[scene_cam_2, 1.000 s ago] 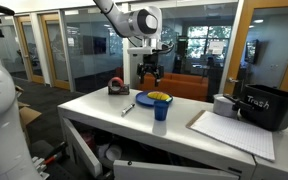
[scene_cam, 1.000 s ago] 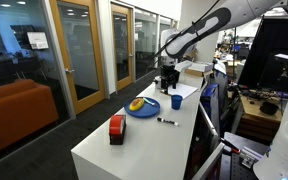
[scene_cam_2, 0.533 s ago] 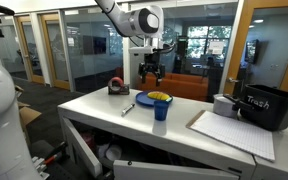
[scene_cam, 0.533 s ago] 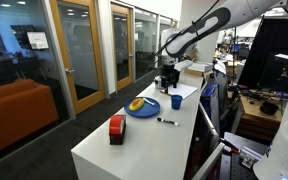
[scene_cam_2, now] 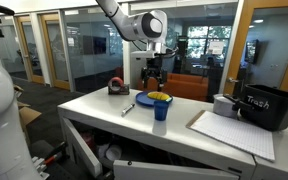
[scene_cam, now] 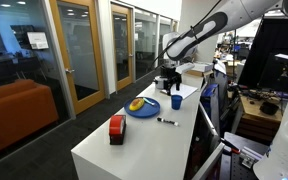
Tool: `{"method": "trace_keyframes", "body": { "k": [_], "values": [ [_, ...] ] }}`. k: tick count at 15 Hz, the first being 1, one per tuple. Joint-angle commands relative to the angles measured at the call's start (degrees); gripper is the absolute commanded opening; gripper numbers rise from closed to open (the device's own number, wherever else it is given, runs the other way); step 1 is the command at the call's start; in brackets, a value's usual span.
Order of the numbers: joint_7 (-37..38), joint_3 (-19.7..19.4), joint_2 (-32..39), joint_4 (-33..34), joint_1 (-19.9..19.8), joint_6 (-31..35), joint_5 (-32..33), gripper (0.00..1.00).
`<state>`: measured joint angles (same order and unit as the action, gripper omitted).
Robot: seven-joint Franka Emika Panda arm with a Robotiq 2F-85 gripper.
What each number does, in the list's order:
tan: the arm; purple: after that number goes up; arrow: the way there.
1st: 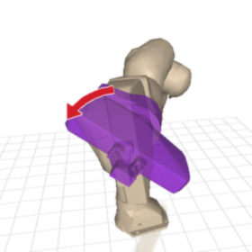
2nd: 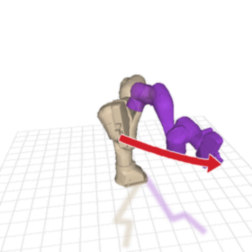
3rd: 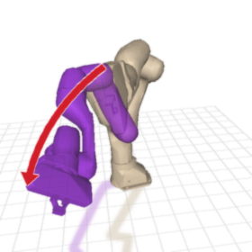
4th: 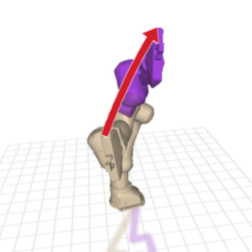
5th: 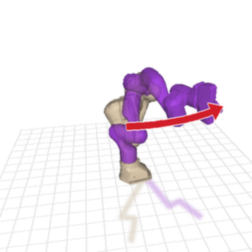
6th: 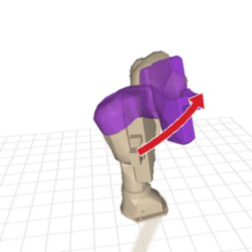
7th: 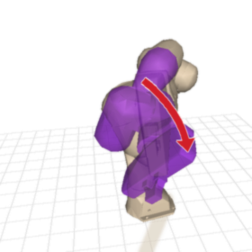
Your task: Move the cup to the left
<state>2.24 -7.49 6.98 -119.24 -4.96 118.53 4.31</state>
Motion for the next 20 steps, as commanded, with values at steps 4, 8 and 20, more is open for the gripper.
{"method": "trace_keyframes", "body": {
  "k": [4, 8, 20],
  "values": [
    [-0.7, 0.2, 0.8, -1.0, -0.7, 1.3, 0.0, 1.0],
    [-2.1, 0.6, 0.6, -3.1, -0.5, 3.5, 0.0, 1.0],
    [-9.3, 0.2, 2.8, -3.3, -2.0, 7.6, -0.5, 1.0]
  ]
}}
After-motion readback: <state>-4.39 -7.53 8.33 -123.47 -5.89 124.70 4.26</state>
